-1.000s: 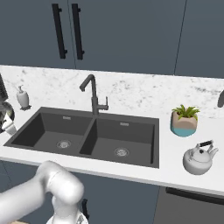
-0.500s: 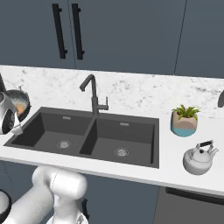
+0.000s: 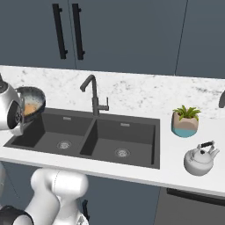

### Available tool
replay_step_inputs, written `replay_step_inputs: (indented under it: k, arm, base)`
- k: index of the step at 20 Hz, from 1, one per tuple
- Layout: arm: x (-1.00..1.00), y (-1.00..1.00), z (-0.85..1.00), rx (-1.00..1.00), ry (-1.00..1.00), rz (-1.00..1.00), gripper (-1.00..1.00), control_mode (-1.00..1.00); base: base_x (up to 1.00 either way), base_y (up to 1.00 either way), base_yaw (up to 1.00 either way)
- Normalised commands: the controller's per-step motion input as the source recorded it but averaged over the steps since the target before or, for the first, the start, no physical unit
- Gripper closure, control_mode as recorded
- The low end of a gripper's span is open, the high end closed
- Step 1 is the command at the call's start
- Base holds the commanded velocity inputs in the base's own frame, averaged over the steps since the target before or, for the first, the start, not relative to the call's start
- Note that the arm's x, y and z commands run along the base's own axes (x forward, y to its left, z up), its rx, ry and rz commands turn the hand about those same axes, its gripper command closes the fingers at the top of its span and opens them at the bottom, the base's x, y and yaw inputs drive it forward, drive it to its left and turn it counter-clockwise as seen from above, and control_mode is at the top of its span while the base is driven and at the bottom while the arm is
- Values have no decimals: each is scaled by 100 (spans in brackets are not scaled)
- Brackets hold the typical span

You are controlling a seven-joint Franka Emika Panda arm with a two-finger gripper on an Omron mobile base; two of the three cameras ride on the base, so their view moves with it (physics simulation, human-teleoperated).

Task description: Pick the squash from the sink and place it in the bowl. Then pick the bowl and place it in the microwave. Then close the microwave door and press the start button.

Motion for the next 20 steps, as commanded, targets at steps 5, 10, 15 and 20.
replay_step_inputs:
  k: [5,10,15,20]
  arm:
    - [-84,-62,47,15,11,-26,100,-100]
    - [-98,-68,25,12,4,-29,100,-100]
    - [-75,-81,33,7,3,-31,100,-100]
    - [-35,-76,27,2,5,-24,100,-100]
  base:
    - [0,0,0]
    - [0,0,0]
    - [0,0,0]
    - [0,0,0]
